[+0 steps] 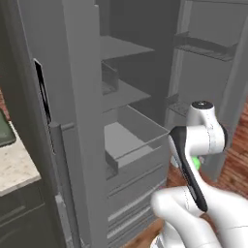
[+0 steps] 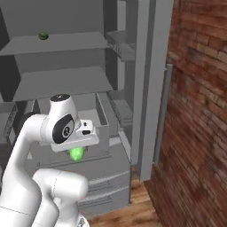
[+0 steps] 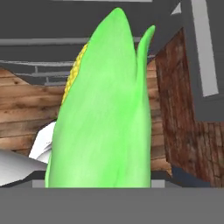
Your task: Place the corn and broccoli inside the fridge drawer. Close the drawer after placing the vegetables.
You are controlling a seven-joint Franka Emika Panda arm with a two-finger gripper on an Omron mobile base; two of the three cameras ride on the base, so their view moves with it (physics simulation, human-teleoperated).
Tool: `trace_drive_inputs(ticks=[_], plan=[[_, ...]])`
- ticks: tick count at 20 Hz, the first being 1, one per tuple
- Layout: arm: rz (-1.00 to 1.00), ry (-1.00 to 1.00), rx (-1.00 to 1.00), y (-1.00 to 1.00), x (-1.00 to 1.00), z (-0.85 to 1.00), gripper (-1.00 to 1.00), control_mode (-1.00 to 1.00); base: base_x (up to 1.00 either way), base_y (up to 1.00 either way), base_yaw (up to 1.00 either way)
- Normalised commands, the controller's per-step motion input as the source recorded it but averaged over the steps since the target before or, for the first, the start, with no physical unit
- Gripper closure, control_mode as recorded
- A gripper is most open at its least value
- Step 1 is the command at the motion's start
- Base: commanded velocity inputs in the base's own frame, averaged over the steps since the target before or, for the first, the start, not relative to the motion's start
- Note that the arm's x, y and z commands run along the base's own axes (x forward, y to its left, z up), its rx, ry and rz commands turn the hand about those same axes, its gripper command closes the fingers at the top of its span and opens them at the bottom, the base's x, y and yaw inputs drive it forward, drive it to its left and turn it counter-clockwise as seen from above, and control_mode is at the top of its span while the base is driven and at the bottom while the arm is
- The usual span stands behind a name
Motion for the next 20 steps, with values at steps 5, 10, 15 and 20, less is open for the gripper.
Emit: trace_drive_inputs(ticks=[5,10,15,20], plan=[[0.00,0.00,0.00,0.00,0.00,0.00,1.00,1.00,0.55,-0.12,0.54],[0.00,0.00,0.00,0.00,0.00,0.00,1.00,1.00,0.47,-0.16,0.51],[0.00,0.00,0.00,0.00,0.00,0.00,1.00,1.00,0.55,-0.38,0.45],[0.00,0.00,0.00,0.00,0.00,0.00,1.00,1.00,0.56,-0.46,0.39]])
